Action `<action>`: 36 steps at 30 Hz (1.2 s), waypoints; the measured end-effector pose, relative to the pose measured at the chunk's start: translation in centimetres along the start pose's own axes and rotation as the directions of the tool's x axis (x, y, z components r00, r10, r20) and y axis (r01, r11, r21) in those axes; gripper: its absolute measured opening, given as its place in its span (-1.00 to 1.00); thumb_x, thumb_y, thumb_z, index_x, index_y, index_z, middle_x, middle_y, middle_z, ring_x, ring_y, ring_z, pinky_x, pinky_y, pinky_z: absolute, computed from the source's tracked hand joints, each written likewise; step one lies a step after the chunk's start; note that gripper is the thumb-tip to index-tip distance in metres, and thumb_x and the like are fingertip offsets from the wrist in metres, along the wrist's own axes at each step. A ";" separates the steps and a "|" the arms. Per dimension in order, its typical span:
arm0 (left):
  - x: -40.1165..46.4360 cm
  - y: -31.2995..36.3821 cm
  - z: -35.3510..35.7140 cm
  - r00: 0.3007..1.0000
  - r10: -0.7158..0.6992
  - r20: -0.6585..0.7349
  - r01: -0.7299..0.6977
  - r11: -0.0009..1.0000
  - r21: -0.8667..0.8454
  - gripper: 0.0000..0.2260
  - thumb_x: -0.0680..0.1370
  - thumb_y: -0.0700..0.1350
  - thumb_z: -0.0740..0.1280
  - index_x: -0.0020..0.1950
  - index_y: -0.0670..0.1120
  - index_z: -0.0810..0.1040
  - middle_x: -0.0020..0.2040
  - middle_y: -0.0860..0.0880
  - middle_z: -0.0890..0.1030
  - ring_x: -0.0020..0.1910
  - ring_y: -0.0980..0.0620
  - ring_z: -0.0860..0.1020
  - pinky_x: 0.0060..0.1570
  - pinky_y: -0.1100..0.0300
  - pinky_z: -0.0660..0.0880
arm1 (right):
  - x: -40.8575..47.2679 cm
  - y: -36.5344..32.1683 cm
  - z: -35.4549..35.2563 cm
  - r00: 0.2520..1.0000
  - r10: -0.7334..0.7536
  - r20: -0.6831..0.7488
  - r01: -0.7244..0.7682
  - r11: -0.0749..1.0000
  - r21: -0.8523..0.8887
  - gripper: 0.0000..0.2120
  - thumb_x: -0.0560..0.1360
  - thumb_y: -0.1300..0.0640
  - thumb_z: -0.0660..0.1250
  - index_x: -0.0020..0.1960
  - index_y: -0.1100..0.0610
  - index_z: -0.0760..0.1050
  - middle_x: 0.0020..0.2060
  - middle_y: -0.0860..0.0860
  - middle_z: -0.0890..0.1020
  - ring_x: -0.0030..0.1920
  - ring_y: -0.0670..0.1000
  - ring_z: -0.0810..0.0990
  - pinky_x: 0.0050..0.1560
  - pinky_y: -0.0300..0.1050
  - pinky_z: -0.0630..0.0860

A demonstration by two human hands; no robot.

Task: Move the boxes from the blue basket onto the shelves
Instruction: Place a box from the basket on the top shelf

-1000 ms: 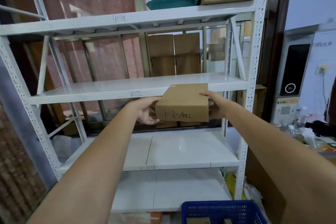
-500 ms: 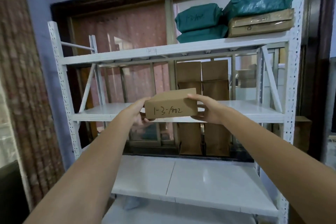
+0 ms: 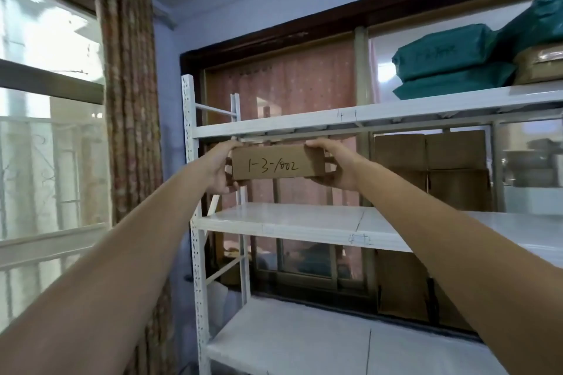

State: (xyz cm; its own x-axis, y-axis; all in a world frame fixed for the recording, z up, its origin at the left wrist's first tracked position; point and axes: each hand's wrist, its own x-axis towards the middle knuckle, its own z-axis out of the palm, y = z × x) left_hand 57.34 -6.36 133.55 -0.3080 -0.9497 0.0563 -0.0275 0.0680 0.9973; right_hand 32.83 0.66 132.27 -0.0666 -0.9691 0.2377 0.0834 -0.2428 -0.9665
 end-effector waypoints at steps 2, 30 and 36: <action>1.7 0.5 -4.0 1.000 0.021 0.008 -0.021 1.000 -0.004 -0.71 0.46 0.15 0.28 0.01 -0.04 0.49 -0.05 -0.12 0.61 -0.18 -0.10 0.57 -0.35 0.22 0.36 | 2.9 0.4 3.4 1.000 -0.002 -0.003 0.002 1.000 0.012 -0.57 0.38 -0.02 0.49 0.14 0.11 0.43 0.15 0.14 0.52 0.10 0.16 0.59 -0.17 -0.11 0.65; 34.5 10.3 -19.9 0.874 0.477 -0.094 -0.482 0.824 -0.297 -0.53 0.55 0.09 0.31 0.33 -0.16 0.36 0.26 -0.17 0.43 0.20 -0.16 0.47 0.11 -0.02 0.58 | 38.7 -5.4 15.4 0.892 -0.435 -0.120 0.392 0.880 -0.269 -0.68 0.40 -0.11 0.42 0.05 0.03 0.50 0.00 0.08 0.54 -0.01 0.08 0.59 -0.24 -0.14 0.62; 42.4 11.4 -20.5 0.831 0.555 0.028 -0.533 0.811 -0.241 -0.66 0.58 -0.14 0.30 0.33 -0.22 0.43 0.29 -0.17 0.45 0.23 -0.09 0.46 -0.03 0.15 0.55 | 45.4 -5.0 13.1 0.894 -0.414 -0.171 0.300 0.837 -0.458 -0.29 0.22 -0.20 0.54 0.28 0.05 0.44 0.18 0.06 0.56 0.03 0.06 0.67 -0.17 -0.15 0.61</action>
State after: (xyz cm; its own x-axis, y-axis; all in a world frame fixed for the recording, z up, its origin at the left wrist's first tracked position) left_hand 63.42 -52.14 148.25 -0.2983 -0.7430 0.5991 0.3715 0.4878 0.7900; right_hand 42.38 -42.71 149.16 -0.2637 -0.7580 0.5965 -0.4059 -0.4738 -0.7815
